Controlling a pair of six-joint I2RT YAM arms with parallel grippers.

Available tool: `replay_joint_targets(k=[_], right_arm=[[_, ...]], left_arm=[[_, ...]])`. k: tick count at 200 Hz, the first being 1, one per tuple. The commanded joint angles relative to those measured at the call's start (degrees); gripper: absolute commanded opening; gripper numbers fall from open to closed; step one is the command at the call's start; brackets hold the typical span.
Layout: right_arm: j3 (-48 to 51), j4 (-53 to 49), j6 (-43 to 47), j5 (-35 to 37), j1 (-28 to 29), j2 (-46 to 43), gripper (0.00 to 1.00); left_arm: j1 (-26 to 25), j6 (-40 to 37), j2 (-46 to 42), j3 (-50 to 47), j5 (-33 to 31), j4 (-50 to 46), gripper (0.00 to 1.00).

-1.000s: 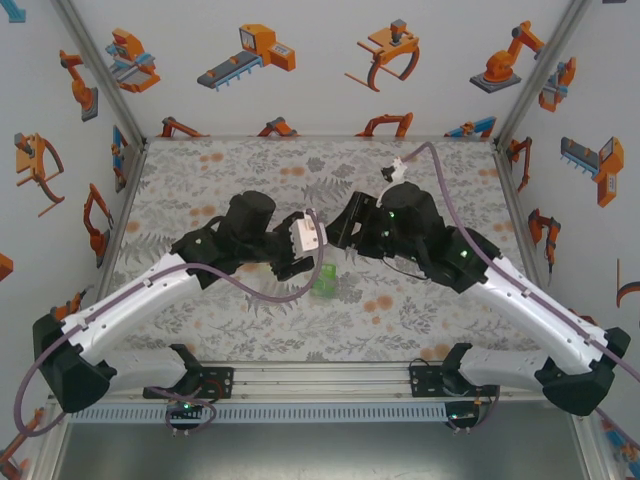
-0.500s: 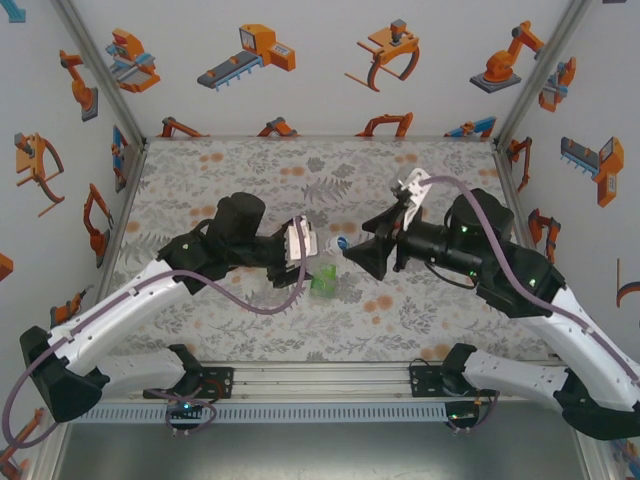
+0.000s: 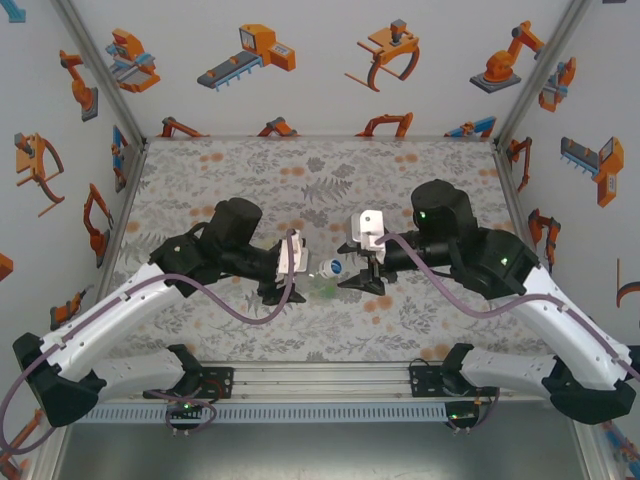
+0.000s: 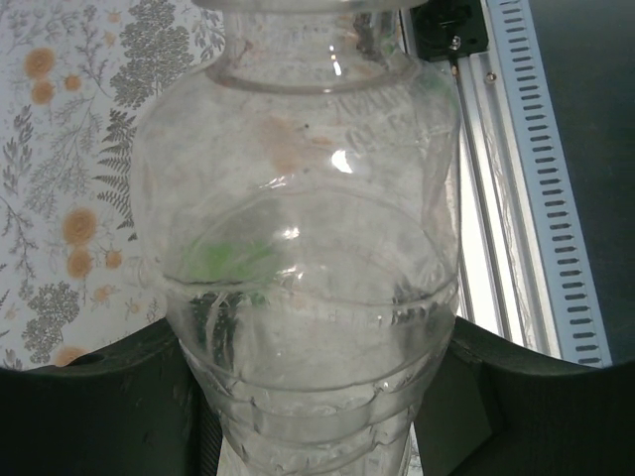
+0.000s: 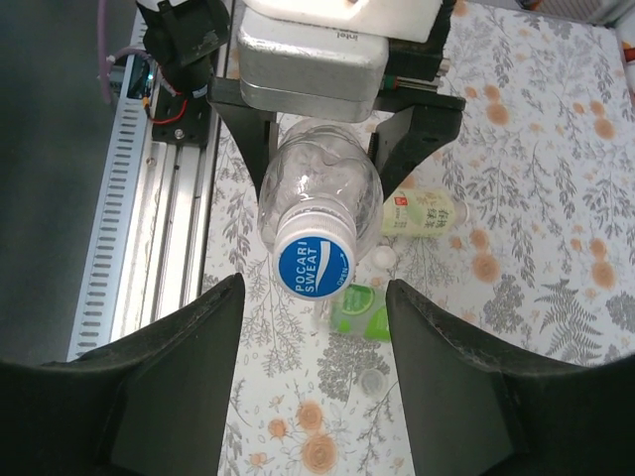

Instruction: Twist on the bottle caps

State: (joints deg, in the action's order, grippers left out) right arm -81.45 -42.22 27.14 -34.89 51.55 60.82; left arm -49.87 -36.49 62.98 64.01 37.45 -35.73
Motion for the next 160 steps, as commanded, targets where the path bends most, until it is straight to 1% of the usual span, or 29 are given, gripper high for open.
replay_joint_targets(k=[1,28,63,89,119,130,145,160], right_arm=[[-1.4,0.8,2.5,-3.0,0.4,-0.3,0.54],[-0.9,2.1,1.9,-3.4,0.6,0.0,0.53],[-0.9,2.9,1.4,-2.8,1.1,0.4,0.48],[-0.4,2.6,1.3,-1.9,1.1,0.4,0.40],[0.2,2.6,0.3,-0.5,1.2,0.1,0.28],[0.9,3.6,-2.0,1.2,1.2,-0.2,0.23],[2.4,6.8,-8.5,5.2,1.2,-0.7,0.17],[4.7,10.7,-17.4,9.3,1.2,-1.2,0.09]], left_arm=[[-0.3,-1.4,0.3,2.0,2.9,-1.8,0.00],[-0.3,-1.7,1.0,2.5,3.3,-1.8,0.00],[-0.2,-1.7,1.6,2.7,4.1,-1.7,0.00],[-0.2,-1.4,1.5,2.7,4.3,-1.5,0.00],[-0.3,-1.2,1.0,2.5,3.8,-0.9,0.00],[-0.2,-0.9,0.9,2.3,3.0,-0.4,0.00],[-0.2,-0.4,0.7,1.3,0.6,1.2,0.00],[-0.2,1.2,0.2,-1.4,-3.4,5.6,0.00]])
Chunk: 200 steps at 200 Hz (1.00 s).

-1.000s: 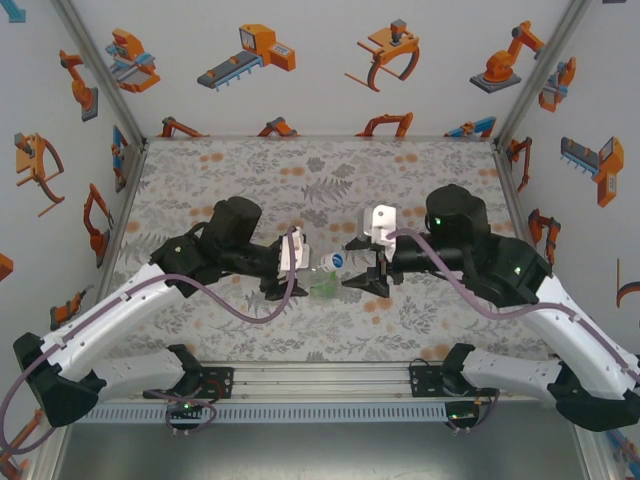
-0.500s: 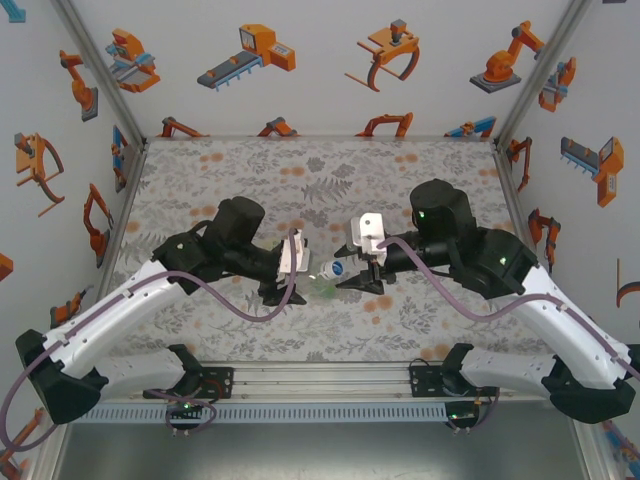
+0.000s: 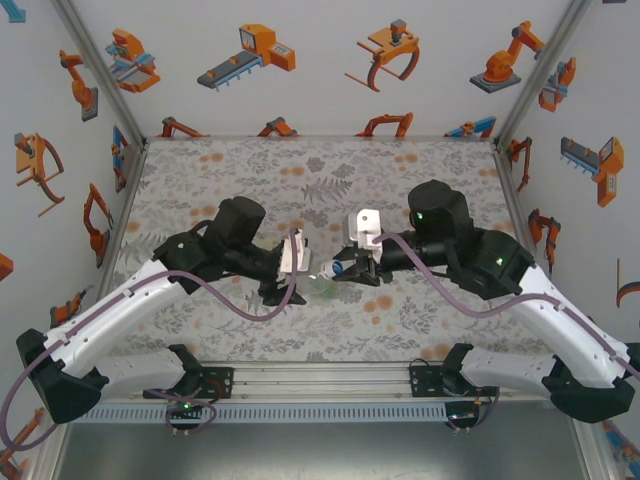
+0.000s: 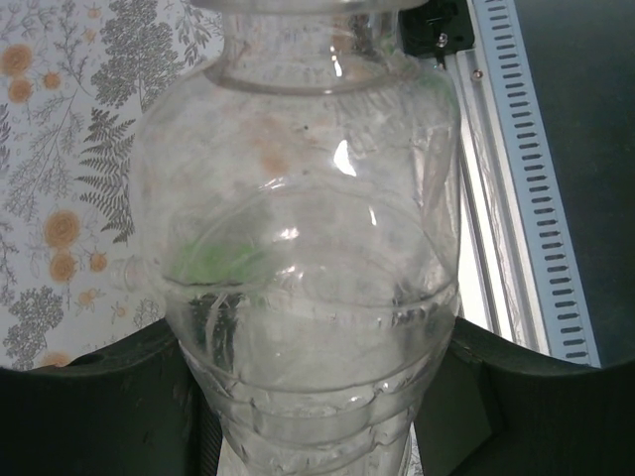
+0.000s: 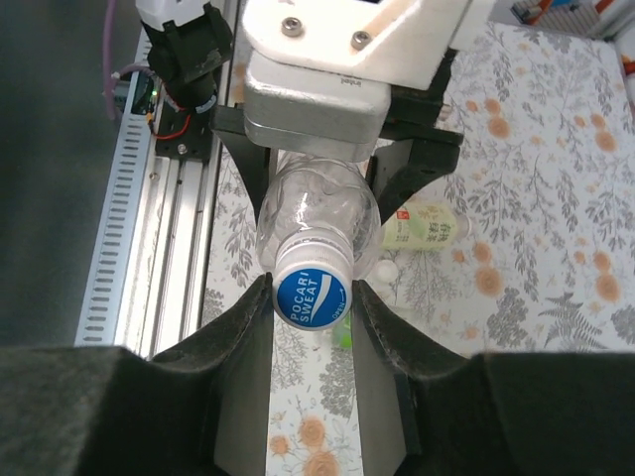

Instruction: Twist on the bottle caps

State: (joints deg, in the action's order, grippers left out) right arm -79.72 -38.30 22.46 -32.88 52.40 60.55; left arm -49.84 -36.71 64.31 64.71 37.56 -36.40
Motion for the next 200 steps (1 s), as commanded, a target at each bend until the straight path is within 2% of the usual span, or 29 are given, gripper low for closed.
replay_joint_targets(k=[1,14,51,79,88,113,164,180,200], right_arm=[[3.2,7.0,-13.3,7.6,0.3,-1.0,0.09],[5.3,10.4,-22.4,11.6,0.3,-1.1,0.00],[10.0,14.5,-57.6,32.5,0.3,-1.3,0.00],[10.8,8.9,-81.7,39.8,0.2,-0.7,0.00],[11.1,8.1,-86.3,40.1,0.0,-0.5,0.00],[11.9,10.3,-89.7,38.3,0.0,0.7,0.00],[8.9,8.4,-84.2,37.6,0.0,1.3,0.18],[6.3,7.1,-80.4,37.5,0.0,1.6,0.29],[3.9,5.4,-76.2,37.7,0.0,1.8,0.47]], left_arm=[[-0.3,1.4,-1.1,-2.2,-3.7,6.6,0.00],[-0.3,2.8,-1.2,-3.7,-6.8,10.0,0.00],[-0.3,4.8,0.5,-3.4,-13.8,13.7,0.00],[-0.3,4.7,2.1,-2.5,-17.8,15.5,0.00],[-0.3,4.4,2.6,-2.1,-18.3,15.6,0.00],[-0.3,3.9,3.6,-1.1,-18.0,15.5,0.00],[-0.3,3.6,3.2,-1.6,-17.2,15.1,0.00],[-0.3,3.7,2.8,-1.9,-17.1,15.2,0.00],[-0.3,3.7,2.4,-2.2,-17.1,15.2,0.00]])
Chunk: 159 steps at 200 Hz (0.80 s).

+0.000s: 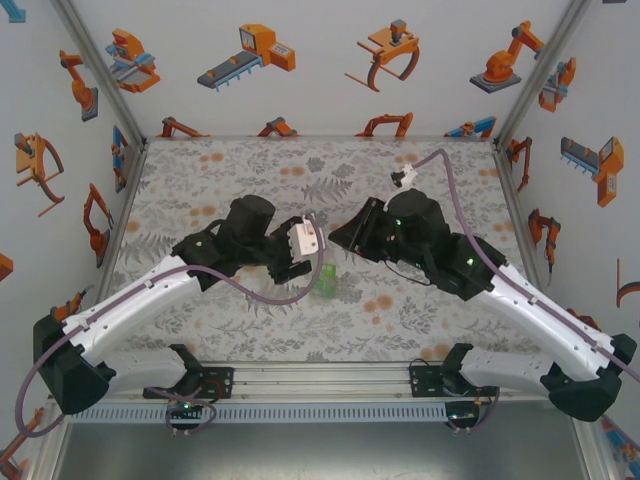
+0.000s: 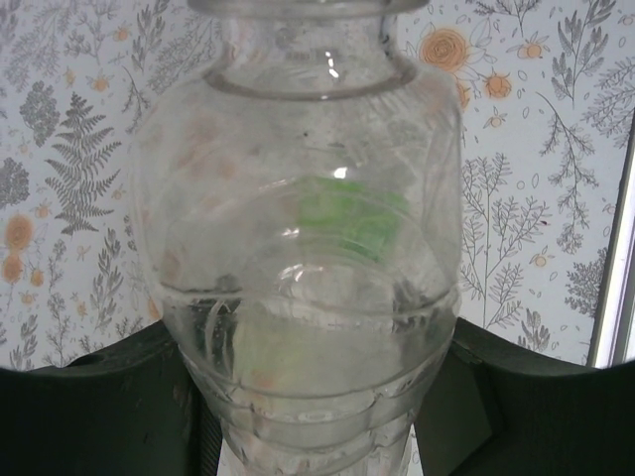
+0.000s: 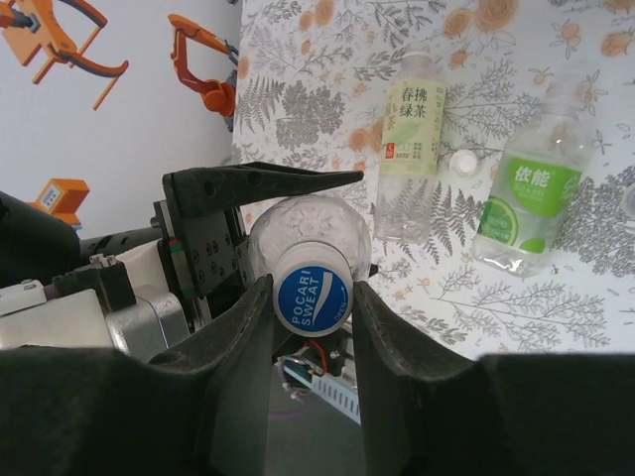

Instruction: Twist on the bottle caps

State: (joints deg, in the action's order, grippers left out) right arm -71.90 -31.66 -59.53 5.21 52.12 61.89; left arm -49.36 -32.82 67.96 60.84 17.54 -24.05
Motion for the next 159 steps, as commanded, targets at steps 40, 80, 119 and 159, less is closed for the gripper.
replay_joint_targets(k=[40,80,119,159], right_arm=[[-5.7,0.7,17.4,-2.3,0.3,-1.3,0.64],[-5.4,4.5,35.7,-7.8,0.3,-3.8,0.66],[-4.2,4.8,52.9,-14.3,0.3,-7.4,0.66],[-7.3,-3.2,70.0,-22.2,0.3,-6.8,0.60]], left_arm=[[-0.7,-0.2,-2.0,1.5,3.1,2.6,0.00],[-0.7,-0.8,-2.6,1.4,5.3,1.5,0.00],[-0.7,-2.3,-3.5,1.3,9.8,-0.4,0.00],[-0.8,-3.9,-5.2,1.2,16.0,-2.3,0.00]])
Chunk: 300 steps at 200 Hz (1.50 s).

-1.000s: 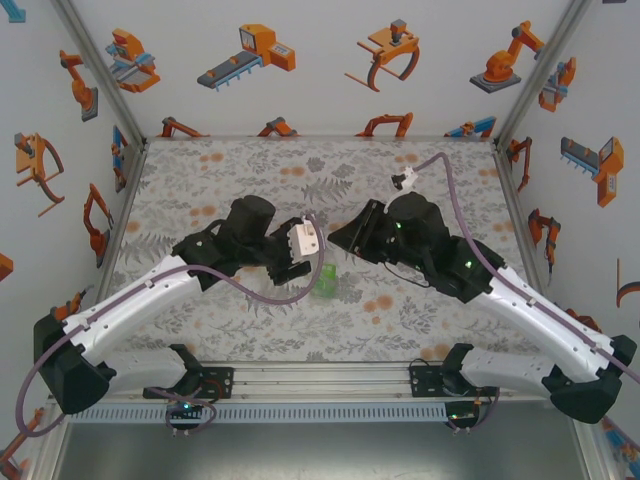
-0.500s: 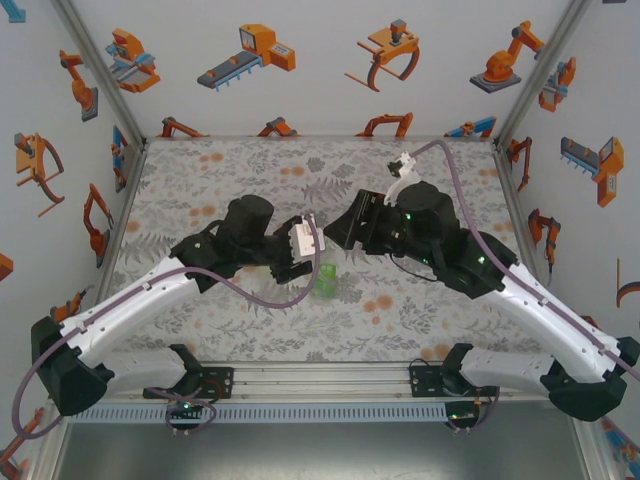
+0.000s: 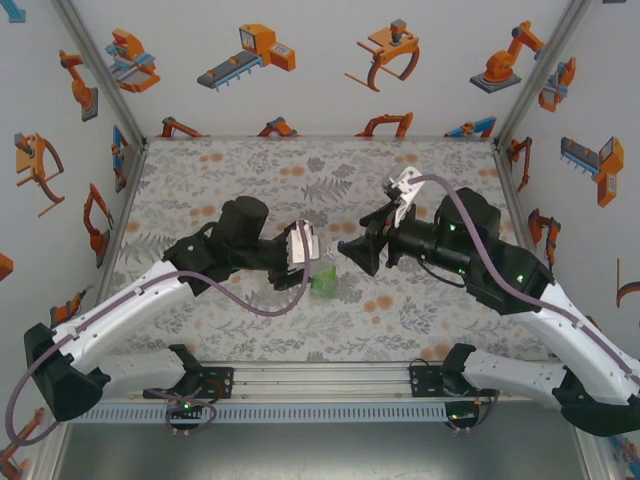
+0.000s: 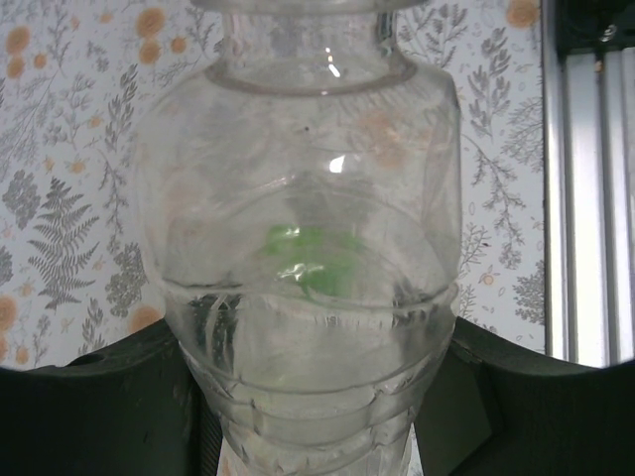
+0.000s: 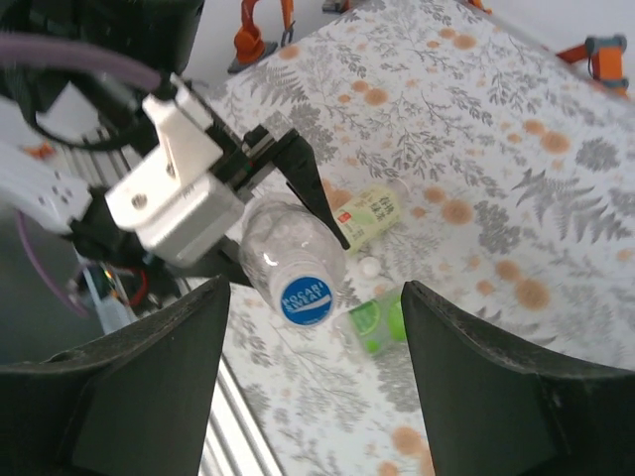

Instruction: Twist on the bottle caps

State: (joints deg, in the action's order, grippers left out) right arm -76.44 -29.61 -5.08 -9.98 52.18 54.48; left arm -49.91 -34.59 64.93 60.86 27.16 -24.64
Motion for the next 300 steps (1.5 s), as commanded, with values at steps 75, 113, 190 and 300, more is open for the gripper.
replay_joint_targets(k=[75,113,190,300], right_arm=[[-4.4,-14.8,36.6,-21.6,0.2,1.9,0.60],[-3.8,-12.7,36.7,-25.4,0.3,2.5,0.53],[-1.0,-8.1,35.0,-27.8,0.6,3.1,0.44],[3.7,-0.5,23.2,-20.3,0.8,1.4,0.07]], left_arm=[[-2.6,-5.9,-1.0,4.3,8.7,-10.6,0.00],[-3.2,-5.5,-0.4,4.6,9.8,-10.7,0.00],[-3.4,-5.6,0.1,5.3,10.0,-10.8,0.00],[-3.4,-3.2,-0.7,4.0,6.6,-7.0,0.00]])
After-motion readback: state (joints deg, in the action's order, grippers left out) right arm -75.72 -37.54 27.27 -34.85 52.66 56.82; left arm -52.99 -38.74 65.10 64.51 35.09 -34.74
